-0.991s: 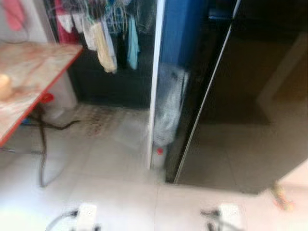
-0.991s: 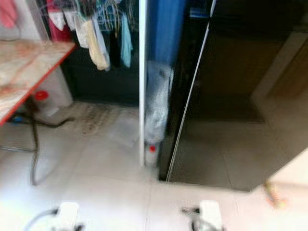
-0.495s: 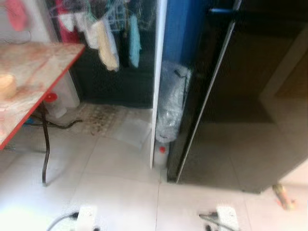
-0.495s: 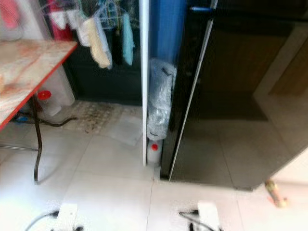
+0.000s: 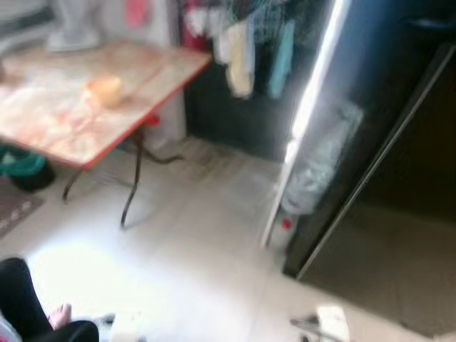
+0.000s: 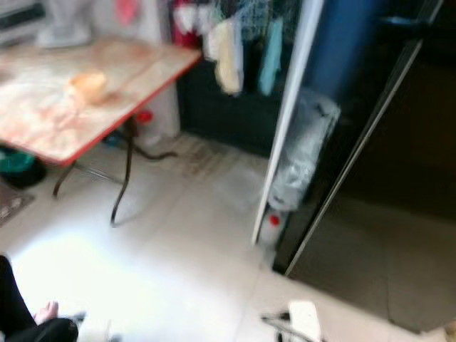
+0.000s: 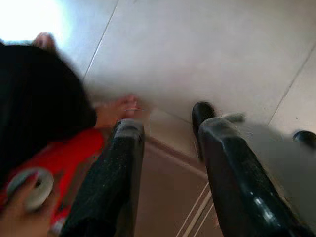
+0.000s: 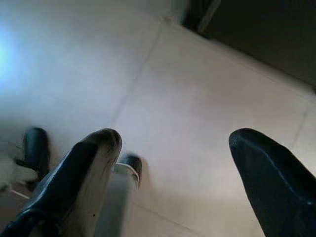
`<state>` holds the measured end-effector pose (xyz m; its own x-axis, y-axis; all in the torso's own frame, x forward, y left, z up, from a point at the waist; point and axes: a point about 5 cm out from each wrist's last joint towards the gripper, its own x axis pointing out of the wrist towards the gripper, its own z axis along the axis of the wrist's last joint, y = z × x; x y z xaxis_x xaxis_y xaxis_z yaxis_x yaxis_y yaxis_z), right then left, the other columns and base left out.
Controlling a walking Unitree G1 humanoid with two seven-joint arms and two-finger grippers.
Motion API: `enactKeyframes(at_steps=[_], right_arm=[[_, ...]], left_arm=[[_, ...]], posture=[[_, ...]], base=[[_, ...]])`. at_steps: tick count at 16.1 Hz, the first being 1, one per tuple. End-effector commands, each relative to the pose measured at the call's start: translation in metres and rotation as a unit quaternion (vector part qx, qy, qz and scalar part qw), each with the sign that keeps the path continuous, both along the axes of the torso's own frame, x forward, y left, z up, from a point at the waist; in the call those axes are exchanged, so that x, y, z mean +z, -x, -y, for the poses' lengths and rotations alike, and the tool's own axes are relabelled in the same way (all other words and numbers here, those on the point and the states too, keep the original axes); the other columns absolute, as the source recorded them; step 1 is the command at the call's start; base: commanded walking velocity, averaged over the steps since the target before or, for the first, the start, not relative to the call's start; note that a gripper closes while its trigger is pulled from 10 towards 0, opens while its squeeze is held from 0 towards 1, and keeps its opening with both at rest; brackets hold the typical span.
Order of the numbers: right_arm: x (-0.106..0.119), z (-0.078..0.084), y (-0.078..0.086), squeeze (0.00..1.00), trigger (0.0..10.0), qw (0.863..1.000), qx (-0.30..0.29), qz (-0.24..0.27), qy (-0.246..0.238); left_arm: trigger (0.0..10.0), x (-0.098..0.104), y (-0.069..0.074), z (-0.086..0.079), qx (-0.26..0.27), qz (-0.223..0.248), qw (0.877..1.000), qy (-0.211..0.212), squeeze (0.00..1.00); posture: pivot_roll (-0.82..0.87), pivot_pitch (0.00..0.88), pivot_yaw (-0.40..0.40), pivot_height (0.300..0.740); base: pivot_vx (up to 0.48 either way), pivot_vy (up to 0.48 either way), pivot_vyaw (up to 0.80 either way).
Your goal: Restocking fridge
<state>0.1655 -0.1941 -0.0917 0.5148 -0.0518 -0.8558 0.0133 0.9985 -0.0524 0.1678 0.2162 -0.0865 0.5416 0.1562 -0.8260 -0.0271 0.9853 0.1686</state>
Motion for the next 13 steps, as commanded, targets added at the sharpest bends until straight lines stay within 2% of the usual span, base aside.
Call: enactKeyframes(at_steps=[1,8,10,13], right_arm=[[0.0005,0.0073,0.0015,0.0,10.0,1.0,0.002,-0.003,0.011],[0.0005,0.0078,0.0016,0.0,10.0,1.0,0.015,-0.007,0.014],[0.0002,0.008,0.0022,0.0,10.0,1.0,0.006,-0.006,0.011],[0.0002,0.008,0.0022,0.0,10.0,1.0,0.002,-0.005,0.008]], left_arm=[[10.0,-0.0006,-0.0011,0.0053,-0.009,0.0,1.0,0.0,0.0],[10.0,-0.0006,-0.0014,0.0059,-0.009,-0.001,1.0,0.001,0.0],[10.0,-0.0005,-0.0014,0.0056,-0.009,-0.001,1.0,0.0,0.0],[10.0,-0.0005,-0.0015,0.0054,-0.012,-0.003,1.0,-0.004,0.0]], posture=[[-0.12,0.0,-0.014,0.74],[-0.11,0.0,-0.018,0.74],[-0.12,0.0,-0.017,0.74],[-0.12,0.0,-0.017,0.74]], base=[[0.0,0.0,0.8],[0.0,0.0,0.8],[0.0,0.0,0.0],[0.289,0.0,0.0]])
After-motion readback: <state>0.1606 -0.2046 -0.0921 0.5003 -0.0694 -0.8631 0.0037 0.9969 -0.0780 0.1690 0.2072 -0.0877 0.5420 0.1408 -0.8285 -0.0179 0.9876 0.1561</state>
